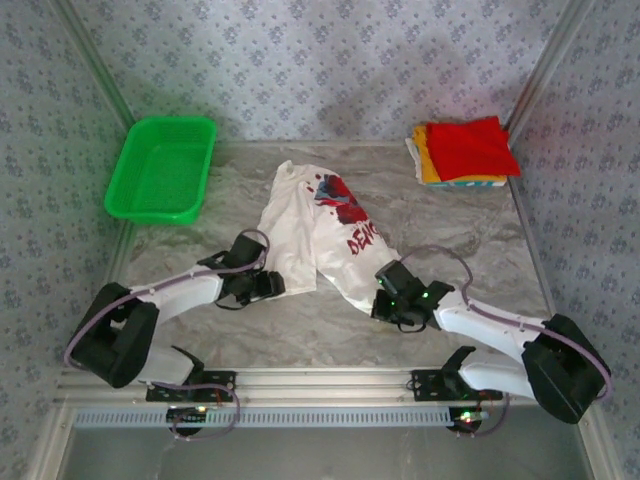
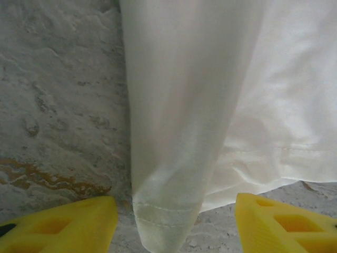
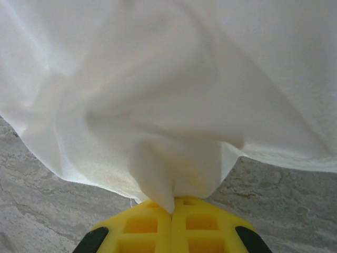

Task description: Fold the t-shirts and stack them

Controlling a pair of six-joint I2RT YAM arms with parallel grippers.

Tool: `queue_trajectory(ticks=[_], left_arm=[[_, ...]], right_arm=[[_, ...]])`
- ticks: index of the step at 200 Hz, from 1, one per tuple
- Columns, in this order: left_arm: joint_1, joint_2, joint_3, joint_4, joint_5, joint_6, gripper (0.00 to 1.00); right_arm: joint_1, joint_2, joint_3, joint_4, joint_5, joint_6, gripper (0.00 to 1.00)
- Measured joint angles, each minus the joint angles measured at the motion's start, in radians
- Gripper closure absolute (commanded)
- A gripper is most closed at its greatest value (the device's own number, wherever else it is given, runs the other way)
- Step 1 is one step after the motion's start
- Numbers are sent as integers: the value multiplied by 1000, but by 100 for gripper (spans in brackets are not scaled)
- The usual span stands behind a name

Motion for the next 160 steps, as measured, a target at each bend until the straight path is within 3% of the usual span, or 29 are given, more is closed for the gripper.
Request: queue_trajectory(ticks=[14,32,44,92,160], left_arm=[[0,18,12,-22,-18,-8,59],[-2,34,32,-59,-50,-5,89],[-2,35,37,-87,-76,-3,100],[-23,-40,37,38,-71,-1,100],[36,-433,-51,5,-149,41,100]], right_arm=[[0,1,0,0,0,0,100],[0,0,0,1,1,0,100],[-3,-9,-3,0,4,0,100],[-53,-89,-8,-34,14,-24,100],[-88,-361,74,-116,99,-188,100]])
